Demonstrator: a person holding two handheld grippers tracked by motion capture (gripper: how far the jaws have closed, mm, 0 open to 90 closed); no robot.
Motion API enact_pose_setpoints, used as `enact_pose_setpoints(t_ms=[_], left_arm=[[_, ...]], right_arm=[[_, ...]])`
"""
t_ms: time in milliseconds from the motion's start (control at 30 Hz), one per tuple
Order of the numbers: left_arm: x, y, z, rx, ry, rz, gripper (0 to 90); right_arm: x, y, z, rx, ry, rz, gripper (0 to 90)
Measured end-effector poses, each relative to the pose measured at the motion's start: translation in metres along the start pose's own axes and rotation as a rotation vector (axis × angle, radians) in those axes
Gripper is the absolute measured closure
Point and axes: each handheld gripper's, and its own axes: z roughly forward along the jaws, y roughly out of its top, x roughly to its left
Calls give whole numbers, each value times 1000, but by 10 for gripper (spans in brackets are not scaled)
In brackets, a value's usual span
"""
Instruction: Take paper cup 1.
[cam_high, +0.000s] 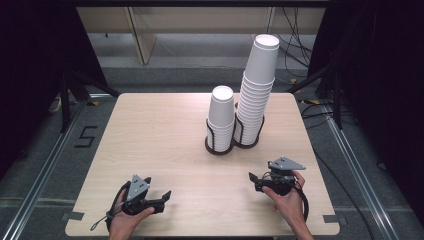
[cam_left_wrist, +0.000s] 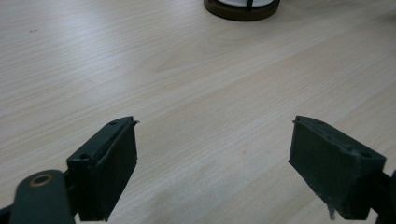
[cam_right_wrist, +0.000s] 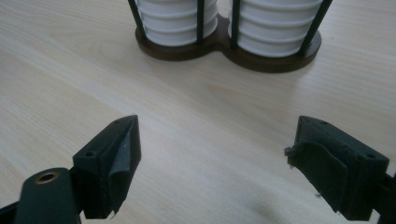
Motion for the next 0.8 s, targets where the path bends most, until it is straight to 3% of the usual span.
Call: enact_pose_setpoints(t_ms=[167, 267, 400, 533, 633, 667, 700, 733, 800], left_arm=[[0, 1, 1, -8, 5, 10, 147], [1, 2, 2, -27, -12, -9, 147], [4, 3, 4, -32, 2, 3, 147], [8, 2, 5, -17, 12, -14, 147], [7, 3, 6, -16, 7, 0, 147], [6, 3, 6, -17, 7, -1, 147], [5, 3, 6, -21, 8, -1, 146], [5, 3, 6, -18, 11, 1, 147], [4, 2, 8, -12, -4, -8, 146]], right_arm=[[0, 5, -1, -44, 1, 4, 199], [2, 10, -1, -58, -6, -4, 211], [11, 29, -3, -87, 29, -28, 216], [13, 44, 0, -95, 15, -58, 206], [15, 54, 7, -83, 57, -40, 198], [15, 57, 8, -86, 56, -54, 198], [17, 59, 8, -86, 62, -31, 197], [16, 63, 9, -94, 58, -65, 195], [18, 69, 9, -95, 67, -50, 194]])
